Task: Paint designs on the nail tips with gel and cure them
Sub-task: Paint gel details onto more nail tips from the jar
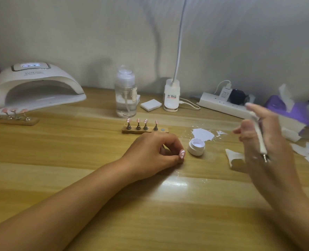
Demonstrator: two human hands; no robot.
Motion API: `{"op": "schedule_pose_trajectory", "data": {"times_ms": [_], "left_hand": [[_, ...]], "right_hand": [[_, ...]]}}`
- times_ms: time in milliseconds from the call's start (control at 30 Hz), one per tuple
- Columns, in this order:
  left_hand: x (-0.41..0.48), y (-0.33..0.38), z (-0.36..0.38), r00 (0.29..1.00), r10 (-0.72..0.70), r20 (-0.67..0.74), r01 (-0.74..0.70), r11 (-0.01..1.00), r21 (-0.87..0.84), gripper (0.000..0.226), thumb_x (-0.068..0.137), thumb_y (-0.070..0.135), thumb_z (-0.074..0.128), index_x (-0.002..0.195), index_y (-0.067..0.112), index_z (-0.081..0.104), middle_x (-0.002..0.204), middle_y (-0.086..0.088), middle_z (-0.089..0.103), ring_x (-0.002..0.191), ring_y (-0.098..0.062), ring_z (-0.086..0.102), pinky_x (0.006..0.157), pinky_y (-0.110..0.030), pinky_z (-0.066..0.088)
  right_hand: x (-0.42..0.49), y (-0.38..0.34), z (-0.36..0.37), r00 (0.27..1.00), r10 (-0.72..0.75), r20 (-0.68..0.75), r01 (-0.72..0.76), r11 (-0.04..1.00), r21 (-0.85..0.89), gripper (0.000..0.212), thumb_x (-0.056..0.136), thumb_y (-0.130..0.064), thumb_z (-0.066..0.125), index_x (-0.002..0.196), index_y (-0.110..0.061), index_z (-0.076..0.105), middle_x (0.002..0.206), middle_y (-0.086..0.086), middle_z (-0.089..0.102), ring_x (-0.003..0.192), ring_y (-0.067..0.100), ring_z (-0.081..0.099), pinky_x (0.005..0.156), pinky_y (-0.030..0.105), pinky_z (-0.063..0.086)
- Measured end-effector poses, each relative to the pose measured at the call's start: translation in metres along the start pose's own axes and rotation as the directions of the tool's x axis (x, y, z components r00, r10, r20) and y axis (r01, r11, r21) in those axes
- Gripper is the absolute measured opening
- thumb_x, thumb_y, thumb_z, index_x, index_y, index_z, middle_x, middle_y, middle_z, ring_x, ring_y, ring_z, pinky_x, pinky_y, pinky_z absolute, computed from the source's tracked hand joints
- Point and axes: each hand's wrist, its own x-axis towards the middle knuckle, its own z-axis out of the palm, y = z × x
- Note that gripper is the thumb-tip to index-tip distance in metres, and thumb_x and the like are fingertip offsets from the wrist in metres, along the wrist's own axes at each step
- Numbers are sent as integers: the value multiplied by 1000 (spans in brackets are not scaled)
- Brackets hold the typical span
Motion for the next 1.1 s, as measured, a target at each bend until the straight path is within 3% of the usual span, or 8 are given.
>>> {"op": "schedule_pose_trajectory", "data": {"times_ms": [67,167,233,333,500,833,1100], "left_hand": [[0,-1,-3,1000,24,13,-24,1000,-8,5,82,31,77,82,28,72,69,21,62,54,1,50,60,-21,36],[0,-2,-4,999,43,16,-43,999,-20,6,80,29,78,81,30,72,77,18,66,57,-1,52,60,-21,39],[0,-3,-3,999,51,12,-51,999,-12,10,80,29,78,80,33,70,78,20,67,58,0,54,60,-21,40],[1,-3,-2,998,61,0,-61,998,4,10,80,30,77,79,35,69,79,20,67,60,-2,56,60,-22,42],[1,-3,-1,998,63,-13,-63,998,-4,16,79,26,79,76,37,67,77,18,65,60,-4,56,60,-23,41],[1,-4,-1,998,62,-21,-62,998,-24,18,79,24,79,75,37,67,76,15,65,61,-7,58,60,-29,46],[2,-4,0,997,68,-27,-69,997,-17,13,79,26,80,76,33,69,75,17,65,61,-8,58,61,-33,49]], "right_hand": [[-2,-15,10,996,82,17,-83,945,316,24,102,-44,48,118,-25,49,93,-3,65,78,10,65,67,27,55],[-12,-32,25,976,197,98,-218,827,518,8,95,-21,67,96,-17,60,78,1,69,62,11,63,49,22,51],[-18,-37,32,943,289,163,-326,715,618,18,92,-15,69,83,-15,53,59,0,61,46,11,51,40,20,42],[-20,-37,39,880,394,266,-464,587,664,27,90,-10,65,71,-17,48,49,3,57,39,9,45,37,17,36],[-19,-34,45,858,403,319,-513,630,583,33,81,-8,64,54,-22,50,51,13,63,38,13,50,40,18,41],[-19,-33,47,866,390,313,-499,650,573,20,77,-9,63,64,-11,48,54,15,65,40,14,55,42,17,42],[-19,-35,46,870,372,322,-492,667,559,31,80,-10,64,54,-23,55,54,14,66,41,13,56,44,18,45]]}}
